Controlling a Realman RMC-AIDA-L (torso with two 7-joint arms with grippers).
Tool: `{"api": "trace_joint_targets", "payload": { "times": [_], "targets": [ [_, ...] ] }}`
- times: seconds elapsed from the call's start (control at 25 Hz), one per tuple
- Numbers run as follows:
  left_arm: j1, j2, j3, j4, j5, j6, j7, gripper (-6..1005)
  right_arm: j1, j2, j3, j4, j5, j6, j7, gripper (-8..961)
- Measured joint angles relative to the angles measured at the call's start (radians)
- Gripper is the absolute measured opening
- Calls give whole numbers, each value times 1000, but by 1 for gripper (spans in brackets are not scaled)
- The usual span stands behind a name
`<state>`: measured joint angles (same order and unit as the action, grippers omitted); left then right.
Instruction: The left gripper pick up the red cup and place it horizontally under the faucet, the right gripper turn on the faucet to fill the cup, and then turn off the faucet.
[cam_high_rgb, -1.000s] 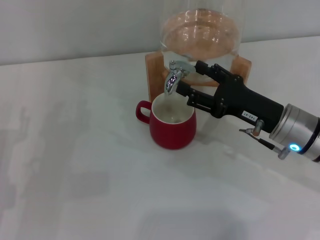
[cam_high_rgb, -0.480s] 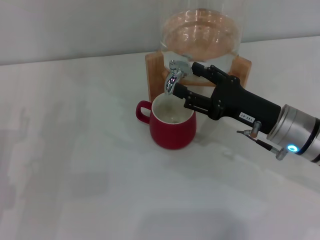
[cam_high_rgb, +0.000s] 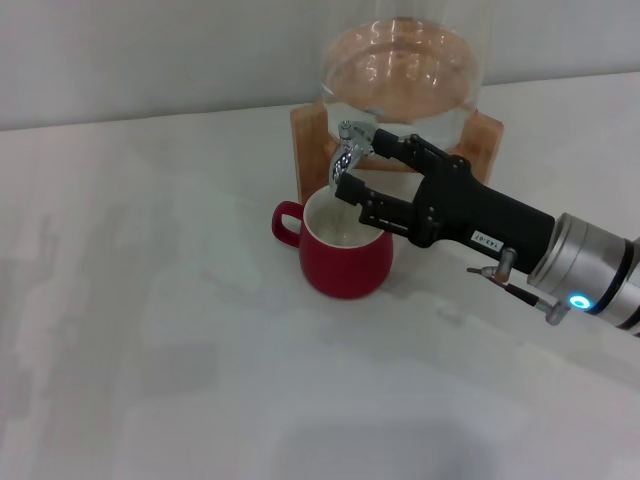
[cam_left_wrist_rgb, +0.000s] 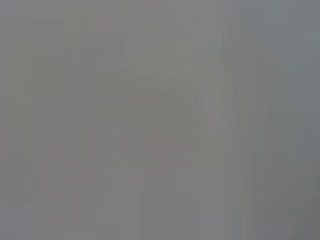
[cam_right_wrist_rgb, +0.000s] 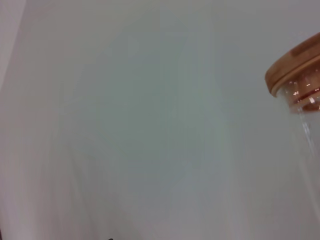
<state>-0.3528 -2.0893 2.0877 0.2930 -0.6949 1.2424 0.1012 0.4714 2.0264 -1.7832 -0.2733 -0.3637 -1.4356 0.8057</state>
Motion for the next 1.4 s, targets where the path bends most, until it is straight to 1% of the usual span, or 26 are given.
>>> {"api": "trace_joint_targets", "payload": {
  "times": [0.8,1.12,1.4],
  "targets": [
    [-1,0,2,0,0,0,0,657,-3,0,-16,-23,3,2,10,868],
    [-2,0,2,0,0,0,0,657,-5,-7,12,-17,12,6,7,868],
    [-10,0,2,-17,0,0,-1,657,-25,-11,34,-21,11,-4,4,868]
  ]
}}
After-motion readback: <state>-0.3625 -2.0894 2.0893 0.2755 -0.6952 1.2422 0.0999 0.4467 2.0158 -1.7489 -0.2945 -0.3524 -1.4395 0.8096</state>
